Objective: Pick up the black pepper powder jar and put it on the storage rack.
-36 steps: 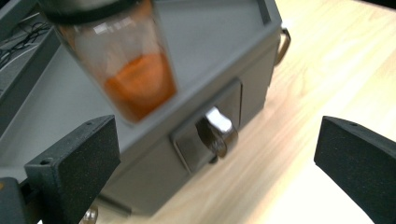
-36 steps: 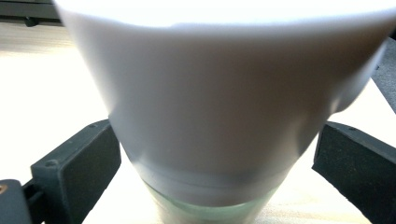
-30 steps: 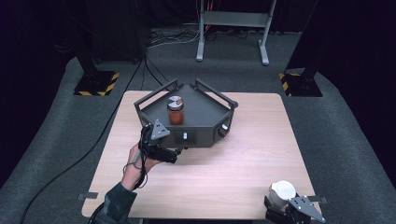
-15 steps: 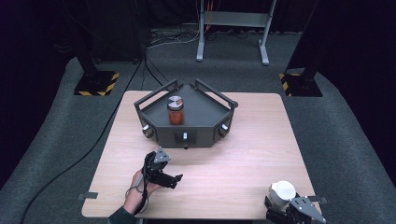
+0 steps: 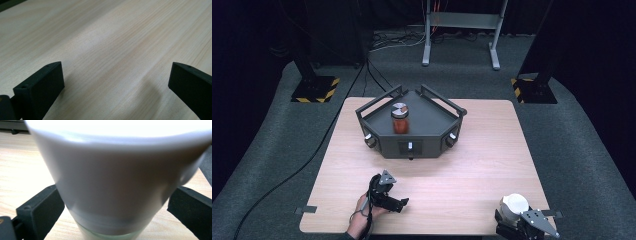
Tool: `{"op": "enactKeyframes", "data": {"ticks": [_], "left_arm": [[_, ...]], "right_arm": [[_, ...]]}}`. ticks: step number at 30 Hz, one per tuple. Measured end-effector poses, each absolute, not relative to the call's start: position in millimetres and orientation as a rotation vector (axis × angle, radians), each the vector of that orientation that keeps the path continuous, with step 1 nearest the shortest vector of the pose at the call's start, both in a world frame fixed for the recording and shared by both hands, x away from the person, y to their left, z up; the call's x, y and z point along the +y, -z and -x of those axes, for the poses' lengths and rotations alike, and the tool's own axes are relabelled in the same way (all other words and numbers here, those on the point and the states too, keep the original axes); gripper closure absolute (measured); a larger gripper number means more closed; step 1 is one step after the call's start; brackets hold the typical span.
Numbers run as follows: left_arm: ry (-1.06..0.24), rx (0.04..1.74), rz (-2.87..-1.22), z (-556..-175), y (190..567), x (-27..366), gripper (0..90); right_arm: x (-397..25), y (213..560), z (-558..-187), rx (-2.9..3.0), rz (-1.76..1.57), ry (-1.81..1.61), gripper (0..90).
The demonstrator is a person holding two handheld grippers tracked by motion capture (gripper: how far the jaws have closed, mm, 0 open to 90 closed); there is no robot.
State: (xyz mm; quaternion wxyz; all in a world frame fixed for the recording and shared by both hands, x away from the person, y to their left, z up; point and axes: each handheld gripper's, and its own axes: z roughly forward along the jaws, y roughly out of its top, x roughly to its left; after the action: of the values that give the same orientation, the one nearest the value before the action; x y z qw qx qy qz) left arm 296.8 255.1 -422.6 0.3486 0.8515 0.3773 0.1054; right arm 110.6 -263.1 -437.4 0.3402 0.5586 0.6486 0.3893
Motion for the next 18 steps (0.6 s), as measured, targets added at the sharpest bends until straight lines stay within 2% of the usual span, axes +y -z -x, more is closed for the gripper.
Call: {"op": "enactKeyframes", "data": {"ticks": [5, 9, 18], "left_arm": [[-0.304, 0.971, -2.185, -291.4, 427.8, 254.4, 0.0], [-0.379, 0.932, -2.208, -282.4, 431.9, 247.1, 0.0], [-0.390, 0.928, -2.185, -281.7, 436.0, 248.8, 0.0]], "right_arm": [[-262.4, 437.3, -113.0, 1.695, -1.450, -1.009, 0.0], [-261.9, 438.7, -114.3, 1.693, -1.440, -1.017, 0.0], [-259.2, 443.5, -118.4, 1.691, -1.429, -1.031, 0.0]]}}
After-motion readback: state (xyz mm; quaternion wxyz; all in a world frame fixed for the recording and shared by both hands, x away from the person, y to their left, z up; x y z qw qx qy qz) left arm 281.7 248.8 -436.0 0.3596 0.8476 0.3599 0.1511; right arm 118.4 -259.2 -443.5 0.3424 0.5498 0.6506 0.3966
